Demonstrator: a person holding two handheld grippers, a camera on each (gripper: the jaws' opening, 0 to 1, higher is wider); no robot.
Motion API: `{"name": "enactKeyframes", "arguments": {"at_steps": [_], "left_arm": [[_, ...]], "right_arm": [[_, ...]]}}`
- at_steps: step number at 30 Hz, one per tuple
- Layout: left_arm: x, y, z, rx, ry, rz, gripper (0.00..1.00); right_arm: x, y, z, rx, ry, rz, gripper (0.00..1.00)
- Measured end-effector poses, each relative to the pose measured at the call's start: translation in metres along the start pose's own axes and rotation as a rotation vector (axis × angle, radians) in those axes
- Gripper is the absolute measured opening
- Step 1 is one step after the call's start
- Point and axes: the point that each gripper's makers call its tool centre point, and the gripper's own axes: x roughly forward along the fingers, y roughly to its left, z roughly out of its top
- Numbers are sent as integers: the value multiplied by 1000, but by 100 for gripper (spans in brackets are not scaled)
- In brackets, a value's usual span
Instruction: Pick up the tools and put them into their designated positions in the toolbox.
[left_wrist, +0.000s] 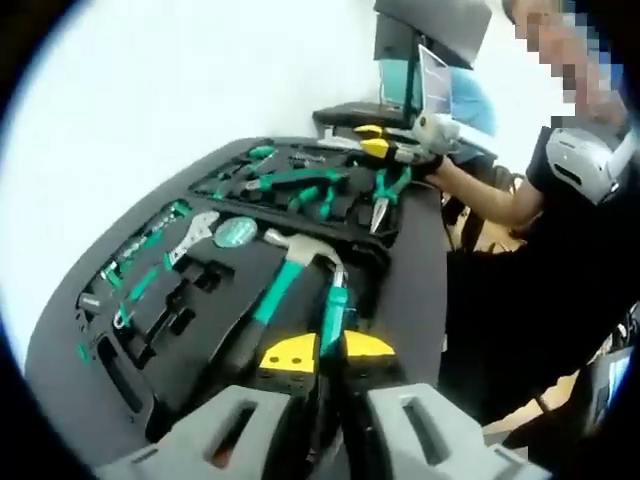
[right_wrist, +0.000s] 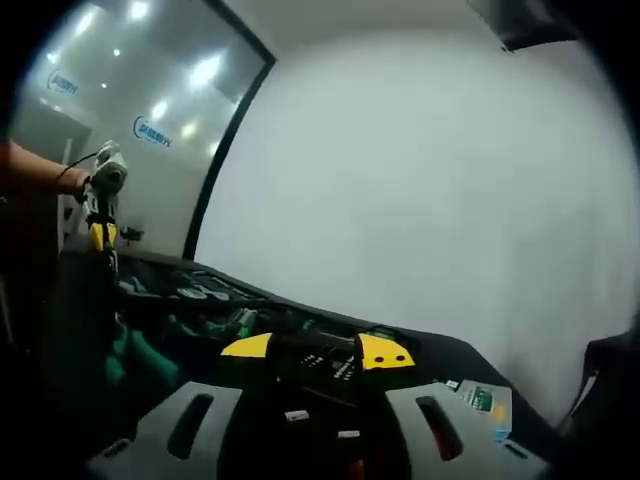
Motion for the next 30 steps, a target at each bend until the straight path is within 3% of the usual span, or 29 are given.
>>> {"name": "enactKeyframes", "arguments": {"at_steps": [2,10,14,19,24,27,28,30], "left_arm": [[-8,5,6,60,-8,30,1],[-22,11,18,23,-9,43,1],[-14,12,18,-8,-4,-3,1],[6,23,8,-58,53,-48,1],[16,36,8,-99,58,-109,2],[19,51,9,-106,54,-87,2],[19,56,2,-117,101,-74,3],[22,69,-3,-76,122,-23,8]], "right_arm": [[0,0,0,0,0,-2,29],[0,1,0,-4,1,1,29],[1,2,0,-5,0,3,29],[2,2,-1,-5,2,7,29],[2,1,-2,-6,3,4,29],[2,1,-2,-7,3,4,29],[2,1,-2,-7,4,4,29],[2,1,-2,-10,4,6,29]]}}
